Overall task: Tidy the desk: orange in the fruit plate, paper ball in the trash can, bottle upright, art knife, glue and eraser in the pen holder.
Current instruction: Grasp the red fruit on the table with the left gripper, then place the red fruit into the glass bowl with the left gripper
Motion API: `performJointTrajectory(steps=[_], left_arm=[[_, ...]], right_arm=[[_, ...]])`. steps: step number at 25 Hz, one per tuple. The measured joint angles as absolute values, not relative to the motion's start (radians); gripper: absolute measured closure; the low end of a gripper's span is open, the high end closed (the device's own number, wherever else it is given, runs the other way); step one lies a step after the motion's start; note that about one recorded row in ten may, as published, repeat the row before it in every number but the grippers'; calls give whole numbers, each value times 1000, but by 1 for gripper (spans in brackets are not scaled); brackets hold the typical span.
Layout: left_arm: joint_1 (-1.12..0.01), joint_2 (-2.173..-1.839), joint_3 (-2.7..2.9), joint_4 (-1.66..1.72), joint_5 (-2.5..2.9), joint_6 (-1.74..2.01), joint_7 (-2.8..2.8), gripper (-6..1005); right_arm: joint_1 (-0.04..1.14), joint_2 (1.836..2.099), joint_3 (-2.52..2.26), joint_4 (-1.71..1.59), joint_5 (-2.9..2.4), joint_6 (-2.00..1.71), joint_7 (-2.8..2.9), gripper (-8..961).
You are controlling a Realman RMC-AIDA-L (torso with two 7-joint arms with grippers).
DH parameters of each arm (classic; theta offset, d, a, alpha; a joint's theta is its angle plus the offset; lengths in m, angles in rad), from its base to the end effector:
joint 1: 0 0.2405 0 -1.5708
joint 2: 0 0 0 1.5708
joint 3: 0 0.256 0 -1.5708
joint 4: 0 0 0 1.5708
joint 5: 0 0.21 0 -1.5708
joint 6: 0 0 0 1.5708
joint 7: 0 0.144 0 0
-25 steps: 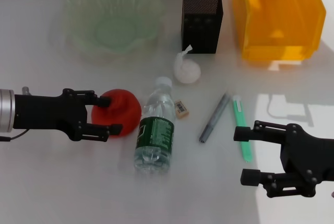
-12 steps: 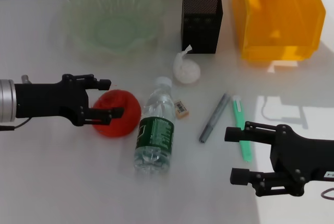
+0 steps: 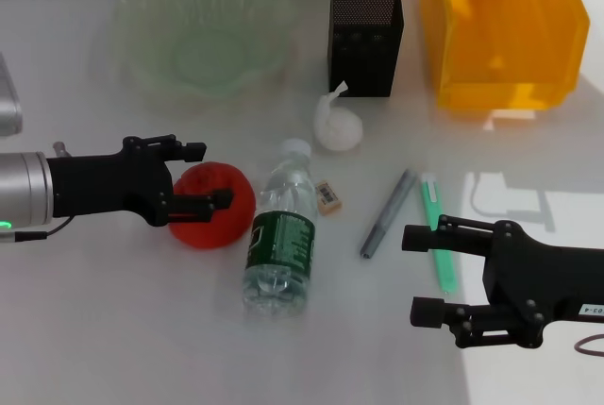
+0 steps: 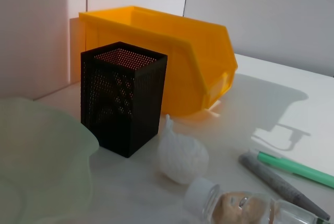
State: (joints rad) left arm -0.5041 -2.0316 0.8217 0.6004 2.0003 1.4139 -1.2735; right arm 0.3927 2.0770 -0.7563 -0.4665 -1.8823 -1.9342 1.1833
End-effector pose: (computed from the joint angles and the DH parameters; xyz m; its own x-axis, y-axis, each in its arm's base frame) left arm -0.2908 0.3299 -0.0080 0.8817 0.3057 0.3595 0.4028 -0.8844 -0.2359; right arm 0.2636 0.2357 -0.0163 0.6394 -0.3519 -0.6836 -0.3184 -0.9305 0.1812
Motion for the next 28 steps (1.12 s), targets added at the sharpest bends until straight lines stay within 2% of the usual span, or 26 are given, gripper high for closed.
performJointTrajectory(steps=[4,16,19,27,28], left_arm=[[-502,-2046,827,595,2030,1383,-1239,295],[-506,-2046,823,588,2056,1382,-1255,334],[-504,-2049,809,594,2047,1387,-1255,536],[-510,-2047,676,630,1811,1459,-1279,808],[-515,-2048,665,631,1747,1456,-1277,817]], right_arm=[[393,2077,-755,-464,-1882,-1934,1183,141],[393,2077,-755,-440,-1882,-1927,1178,142],[389,2077,-753,-440,-1880,-1927,1178,142],[385,2078,-747,-422,-1875,-1925,1176,143],[385,2078,-747,-418,-1874,-1924,1173,143]])
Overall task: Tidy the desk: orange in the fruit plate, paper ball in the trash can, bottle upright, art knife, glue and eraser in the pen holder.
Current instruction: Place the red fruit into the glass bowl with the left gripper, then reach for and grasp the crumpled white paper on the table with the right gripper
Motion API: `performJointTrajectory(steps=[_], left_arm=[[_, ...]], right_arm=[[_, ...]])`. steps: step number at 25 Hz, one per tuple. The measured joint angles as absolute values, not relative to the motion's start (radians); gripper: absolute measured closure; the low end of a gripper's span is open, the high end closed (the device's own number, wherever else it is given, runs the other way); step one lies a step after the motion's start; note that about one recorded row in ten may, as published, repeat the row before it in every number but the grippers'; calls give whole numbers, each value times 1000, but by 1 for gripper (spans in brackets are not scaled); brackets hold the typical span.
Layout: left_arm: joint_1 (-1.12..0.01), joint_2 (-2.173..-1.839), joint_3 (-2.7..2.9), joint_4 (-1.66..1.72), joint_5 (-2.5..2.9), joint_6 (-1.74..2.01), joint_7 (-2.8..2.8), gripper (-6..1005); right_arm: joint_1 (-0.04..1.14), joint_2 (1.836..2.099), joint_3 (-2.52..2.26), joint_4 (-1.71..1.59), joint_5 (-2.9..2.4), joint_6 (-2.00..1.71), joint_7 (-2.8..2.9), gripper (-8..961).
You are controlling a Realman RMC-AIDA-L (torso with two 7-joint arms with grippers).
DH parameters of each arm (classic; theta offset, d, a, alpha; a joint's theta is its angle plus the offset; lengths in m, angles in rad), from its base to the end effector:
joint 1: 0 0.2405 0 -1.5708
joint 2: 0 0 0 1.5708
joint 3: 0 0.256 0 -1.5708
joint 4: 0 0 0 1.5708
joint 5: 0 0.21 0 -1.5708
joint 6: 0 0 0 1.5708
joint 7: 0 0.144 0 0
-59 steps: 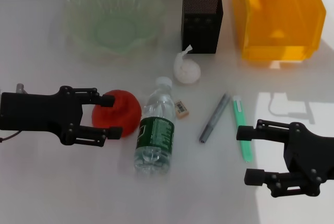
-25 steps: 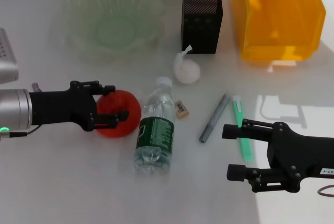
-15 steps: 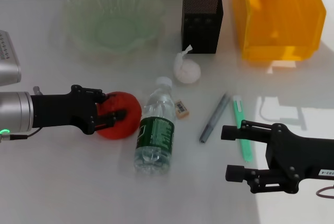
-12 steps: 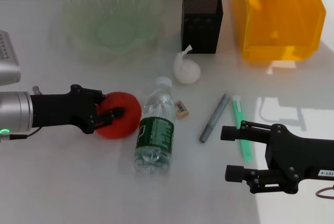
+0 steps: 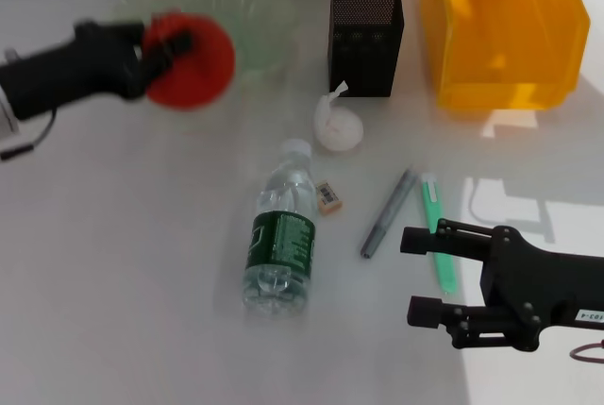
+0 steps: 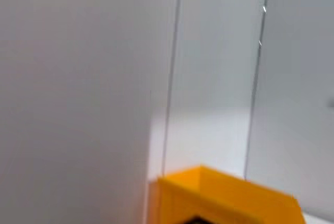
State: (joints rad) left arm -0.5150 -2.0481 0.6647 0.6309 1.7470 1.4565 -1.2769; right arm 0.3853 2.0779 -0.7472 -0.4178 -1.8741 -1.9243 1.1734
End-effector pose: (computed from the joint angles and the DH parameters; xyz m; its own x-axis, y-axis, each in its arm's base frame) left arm -0.2626 0.3563 0.0342 0.7273 0.1852 0.6608 0.4995 -0.8031 -0.3247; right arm 0.2663 0.2307 -0.0214 0.6052 -0.3800 -0.6996 -0.3510 -0.9161 0.1939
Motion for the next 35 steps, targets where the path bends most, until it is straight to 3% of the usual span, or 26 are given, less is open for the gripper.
performJointTrajectory(steps=[4,8,15,22,27,28,35], left_arm=[[-578,-2065,663,625,1606,1333,-1261,852],[-710,-2072,686,527,1588,984,-1268,849],[-763,-2079,740,480,1576,822,-1252,843],[-743,-2074,741,489,1524,948,-1246,569],[-664,-2057,744,530,1506,1238,-1259,372],[-624,-2048,759,557,1531,1342,-1265,170],[-491,-1988,879,656,1707,1616,-1312,173]], right_arm=[[390,2080,-745,-399,-1871,-1914,1163,143],[416,2082,-744,-360,-1869,-1891,1163,143],[425,2084,-744,-338,-1869,-1888,1163,144],[429,2085,-744,-335,-1869,-1883,1163,144],[433,2080,-743,-353,-1837,-1887,1179,145],[420,2066,-738,-424,-1826,-1898,1249,145],[376,2026,-677,-879,-1842,-1902,1720,145]])
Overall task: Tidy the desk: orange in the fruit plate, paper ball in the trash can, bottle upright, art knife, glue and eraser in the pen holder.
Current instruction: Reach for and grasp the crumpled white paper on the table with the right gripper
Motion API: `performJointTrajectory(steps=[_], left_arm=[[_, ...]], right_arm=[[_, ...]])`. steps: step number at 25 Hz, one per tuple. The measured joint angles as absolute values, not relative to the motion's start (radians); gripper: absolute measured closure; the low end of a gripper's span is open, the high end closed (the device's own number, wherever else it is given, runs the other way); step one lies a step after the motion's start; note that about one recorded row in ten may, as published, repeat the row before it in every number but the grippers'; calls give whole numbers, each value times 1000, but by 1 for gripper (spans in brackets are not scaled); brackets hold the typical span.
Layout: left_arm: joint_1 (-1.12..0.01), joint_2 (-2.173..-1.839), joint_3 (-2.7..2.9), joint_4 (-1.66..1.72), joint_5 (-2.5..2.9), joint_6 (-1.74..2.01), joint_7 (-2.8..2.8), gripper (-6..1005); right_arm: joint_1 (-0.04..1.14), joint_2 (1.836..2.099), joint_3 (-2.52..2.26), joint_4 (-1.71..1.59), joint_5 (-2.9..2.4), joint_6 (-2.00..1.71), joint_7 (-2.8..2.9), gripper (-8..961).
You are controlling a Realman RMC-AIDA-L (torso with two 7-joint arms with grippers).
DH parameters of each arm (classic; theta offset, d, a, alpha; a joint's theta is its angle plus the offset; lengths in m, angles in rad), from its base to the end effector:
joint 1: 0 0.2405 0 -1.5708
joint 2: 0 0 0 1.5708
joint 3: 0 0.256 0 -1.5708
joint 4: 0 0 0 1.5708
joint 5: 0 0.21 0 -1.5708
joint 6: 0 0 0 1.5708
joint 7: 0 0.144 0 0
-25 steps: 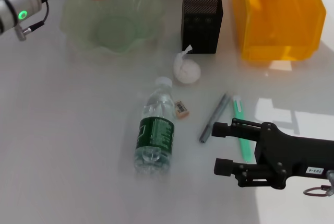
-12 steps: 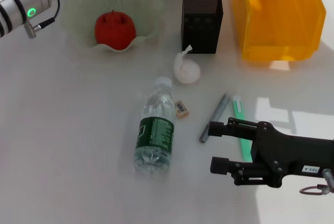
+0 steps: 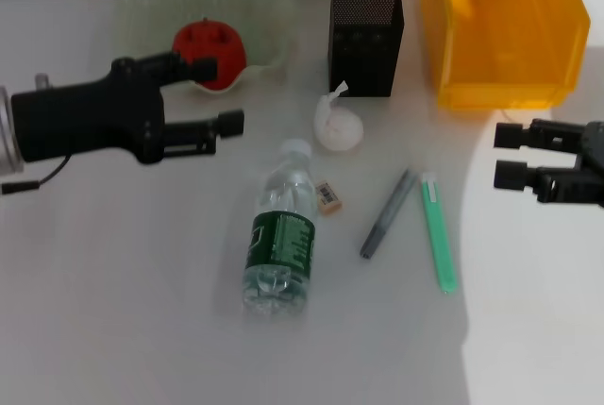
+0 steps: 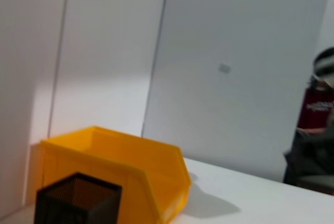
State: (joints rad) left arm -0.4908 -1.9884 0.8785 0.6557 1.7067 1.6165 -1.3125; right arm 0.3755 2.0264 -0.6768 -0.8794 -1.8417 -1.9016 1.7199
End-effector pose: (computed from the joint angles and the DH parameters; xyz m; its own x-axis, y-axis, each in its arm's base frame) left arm -0.2492 0.3311 0.0295 0.7848 0.1950 0.5882 0.3450 -0.9260 -0.1533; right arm 0.2623 0.2824 0.0677 0.6355 -0.4865 -0.5995 -0.5508 -0.8298 0.0896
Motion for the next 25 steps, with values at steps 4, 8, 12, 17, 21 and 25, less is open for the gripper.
performJointTrajectory(steps=[4,8,12,17,21,25], left_arm=[[-457,-1976,876,656,1763,1660,-1328,175],[-440,-1972,875,655,1785,1667,-1334,175],[-438,-1972,875,651,1790,1663,-1335,174],[-436,-1973,874,650,1792,1655,-1336,174],[-434,-1976,877,649,1793,1636,-1336,175],[-431,-1983,882,648,1797,1609,-1336,175]], right_arm=[[423,2021,-702,-1191,-1985,-1861,2046,146],[627,2019,-823,-1324,-2311,-1814,2371,146],[765,2021,-866,-1222,-2477,-1765,2429,146],[938,2025,-872,-960,-2611,-1612,2428,147],[1000,2029,-892,-816,-2619,-1509,2409,147],[1022,2046,-964,-757,-2615,-1426,2413,147]])
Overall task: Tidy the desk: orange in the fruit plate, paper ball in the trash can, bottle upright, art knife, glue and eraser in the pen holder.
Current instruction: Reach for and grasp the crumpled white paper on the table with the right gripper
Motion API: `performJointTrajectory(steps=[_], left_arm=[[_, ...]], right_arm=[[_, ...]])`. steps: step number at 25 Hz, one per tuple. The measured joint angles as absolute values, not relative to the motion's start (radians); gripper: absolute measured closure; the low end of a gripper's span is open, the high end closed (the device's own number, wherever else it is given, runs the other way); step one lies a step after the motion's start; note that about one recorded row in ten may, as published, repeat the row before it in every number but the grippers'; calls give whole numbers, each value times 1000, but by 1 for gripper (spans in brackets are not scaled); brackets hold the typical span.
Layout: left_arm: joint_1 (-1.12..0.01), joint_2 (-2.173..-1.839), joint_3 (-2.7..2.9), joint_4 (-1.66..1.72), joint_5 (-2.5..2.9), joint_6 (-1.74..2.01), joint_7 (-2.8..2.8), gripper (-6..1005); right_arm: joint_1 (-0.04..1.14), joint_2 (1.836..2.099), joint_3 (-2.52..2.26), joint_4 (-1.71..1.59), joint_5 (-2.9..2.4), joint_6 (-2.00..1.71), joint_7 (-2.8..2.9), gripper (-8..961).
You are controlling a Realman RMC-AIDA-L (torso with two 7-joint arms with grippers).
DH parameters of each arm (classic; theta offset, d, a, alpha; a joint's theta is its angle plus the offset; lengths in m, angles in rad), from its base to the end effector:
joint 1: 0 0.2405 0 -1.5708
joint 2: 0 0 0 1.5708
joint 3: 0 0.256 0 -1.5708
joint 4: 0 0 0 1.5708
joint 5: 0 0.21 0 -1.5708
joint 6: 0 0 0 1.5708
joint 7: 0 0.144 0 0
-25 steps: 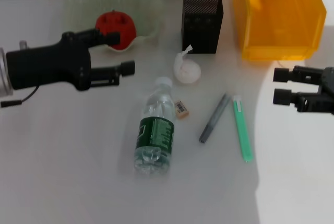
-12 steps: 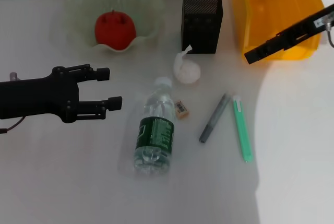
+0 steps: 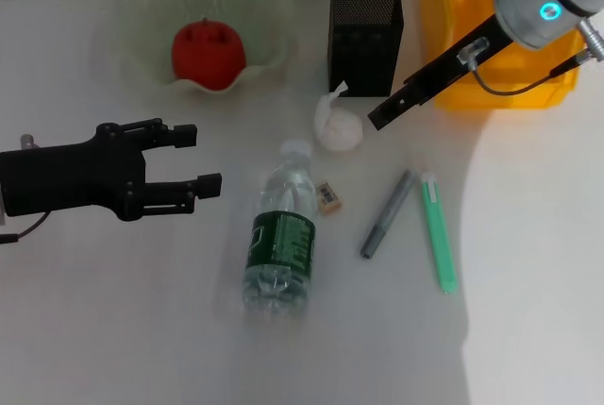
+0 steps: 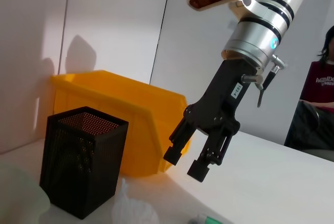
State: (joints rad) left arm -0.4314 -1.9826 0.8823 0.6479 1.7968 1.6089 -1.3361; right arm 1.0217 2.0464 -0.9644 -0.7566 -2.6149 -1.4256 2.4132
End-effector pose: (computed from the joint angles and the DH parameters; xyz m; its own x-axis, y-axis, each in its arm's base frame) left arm -0.2794 0.3098 0.0226 0.8025 0.3016 0.5148 0.4173 -0.9004 -0.1230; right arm 0.1481 0.4287 -0.0097 0.7049 -0.7051 0.0776 -0.6530 -0.6877 -0.3171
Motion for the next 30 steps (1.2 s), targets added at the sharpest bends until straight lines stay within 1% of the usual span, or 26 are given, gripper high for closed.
performJointTrajectory(steps=[2,3,7,13,22,30], left_arm=[[-434,-1986,879,647,1806,1606,-1336,175],[-437,-1990,876,647,1815,1603,-1336,175],[-440,-1993,877,647,1818,1596,-1336,175],[-436,-2000,879,646,1818,1576,-1336,174],[-431,-2006,875,640,1818,1576,-1335,174],[-433,-2008,874,637,1818,1575,-1336,175]], right_arm=[[1030,2061,-984,-735,-2615,-1384,2415,148],[1036,2075,-999,-714,-2614,-1341,2415,148],[1040,2084,-1061,-669,-2583,-1258,2415,148],[1023,2088,-1204,-607,-2436,-1110,2417,148],[1051,2091,-1246,-525,-2418,-1028,2422,149],[1051,2092,-1309,-484,-2390,-958,2426,150]])
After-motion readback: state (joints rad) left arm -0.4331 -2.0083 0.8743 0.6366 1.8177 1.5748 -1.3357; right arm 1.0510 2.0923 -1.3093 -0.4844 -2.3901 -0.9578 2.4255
